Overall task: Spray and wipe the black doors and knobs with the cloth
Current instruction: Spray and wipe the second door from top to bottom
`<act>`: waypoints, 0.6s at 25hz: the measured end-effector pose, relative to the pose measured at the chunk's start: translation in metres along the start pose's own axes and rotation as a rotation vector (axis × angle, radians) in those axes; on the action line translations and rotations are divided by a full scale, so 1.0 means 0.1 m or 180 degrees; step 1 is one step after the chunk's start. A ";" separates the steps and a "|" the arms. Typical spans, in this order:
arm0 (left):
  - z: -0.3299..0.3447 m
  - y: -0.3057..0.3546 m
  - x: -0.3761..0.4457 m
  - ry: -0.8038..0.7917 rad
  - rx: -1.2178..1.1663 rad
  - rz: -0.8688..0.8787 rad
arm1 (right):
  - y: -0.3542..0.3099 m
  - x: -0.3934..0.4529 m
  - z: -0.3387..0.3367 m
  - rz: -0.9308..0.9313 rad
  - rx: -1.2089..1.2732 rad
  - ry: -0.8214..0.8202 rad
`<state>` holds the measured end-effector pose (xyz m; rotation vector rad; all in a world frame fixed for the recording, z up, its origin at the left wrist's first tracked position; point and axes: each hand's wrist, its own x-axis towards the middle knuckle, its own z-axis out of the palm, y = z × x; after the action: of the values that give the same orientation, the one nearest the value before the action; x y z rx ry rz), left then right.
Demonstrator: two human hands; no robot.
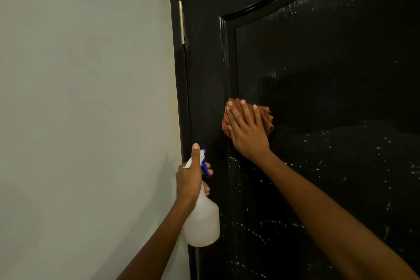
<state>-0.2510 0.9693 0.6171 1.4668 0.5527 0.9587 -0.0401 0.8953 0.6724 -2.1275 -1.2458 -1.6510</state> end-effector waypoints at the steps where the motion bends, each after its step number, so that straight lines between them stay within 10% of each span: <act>1: 0.03 -0.04 -0.01 -0.0015 0.0010 -0.0028 | -0.06 -0.32 0.12 -0.0101 0.0064 -0.0111; 8: 0.04 -0.19 -0.23 -0.0149 0.0060 -0.0089 | -0.28 -2.06 0.44 -0.1173 0.0084 -0.1175; 15: -0.12 -0.24 -0.35 0.0044 0.0196 -0.0122 | -0.05 -0.91 -0.01 -0.0466 -0.0015 -0.0802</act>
<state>-0.2749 0.9518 0.5842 1.5000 0.6231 0.9295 -0.0475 0.8525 0.5921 -2.3563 -1.5020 -1.4721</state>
